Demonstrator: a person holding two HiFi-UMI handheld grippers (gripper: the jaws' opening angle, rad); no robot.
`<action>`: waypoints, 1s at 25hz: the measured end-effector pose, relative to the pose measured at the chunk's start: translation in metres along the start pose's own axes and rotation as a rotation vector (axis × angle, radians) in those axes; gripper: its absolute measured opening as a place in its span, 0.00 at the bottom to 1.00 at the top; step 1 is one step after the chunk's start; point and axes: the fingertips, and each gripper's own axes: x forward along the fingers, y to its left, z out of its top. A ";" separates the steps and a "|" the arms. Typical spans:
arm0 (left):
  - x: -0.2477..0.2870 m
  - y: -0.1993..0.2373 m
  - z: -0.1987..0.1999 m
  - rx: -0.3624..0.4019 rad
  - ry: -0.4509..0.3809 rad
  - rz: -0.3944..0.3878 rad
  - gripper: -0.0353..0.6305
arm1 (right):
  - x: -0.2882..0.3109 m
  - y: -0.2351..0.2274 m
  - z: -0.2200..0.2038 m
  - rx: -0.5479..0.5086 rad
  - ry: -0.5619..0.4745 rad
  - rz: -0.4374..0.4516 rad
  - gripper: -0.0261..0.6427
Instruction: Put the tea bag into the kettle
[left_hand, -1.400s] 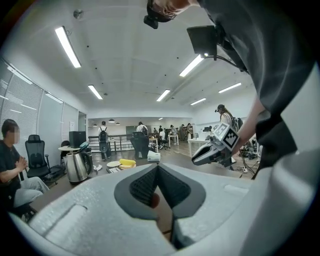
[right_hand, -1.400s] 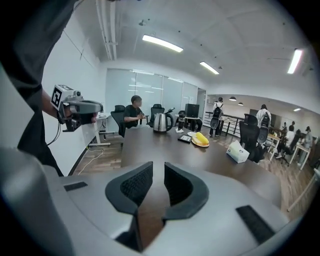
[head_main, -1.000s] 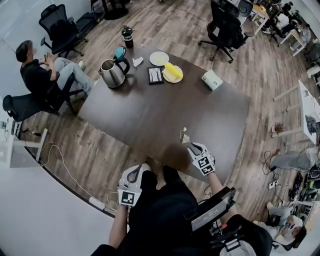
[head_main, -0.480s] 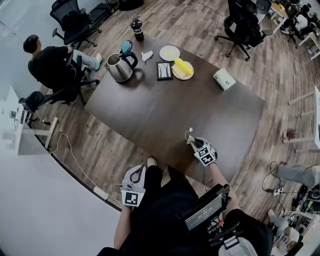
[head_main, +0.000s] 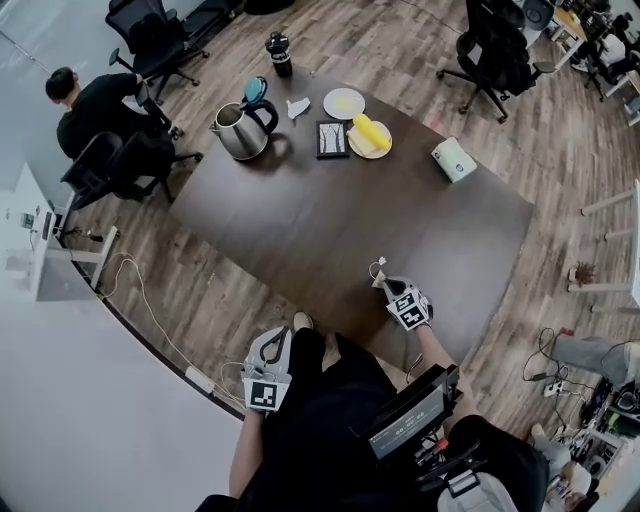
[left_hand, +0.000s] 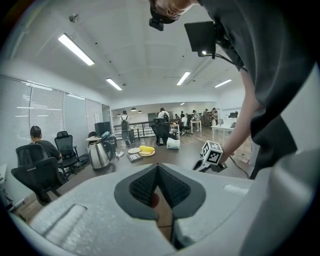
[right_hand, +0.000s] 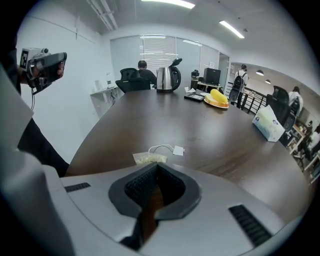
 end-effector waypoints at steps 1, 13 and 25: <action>0.000 0.001 0.001 -0.002 -0.003 0.002 0.06 | 0.000 0.000 0.000 0.004 -0.003 0.002 0.05; 0.015 0.010 0.018 0.032 -0.050 -0.053 0.06 | -0.022 -0.004 0.023 0.083 -0.067 -0.047 0.05; 0.032 0.033 0.028 0.044 -0.119 -0.076 0.06 | -0.052 -0.002 0.080 0.130 -0.195 -0.102 0.05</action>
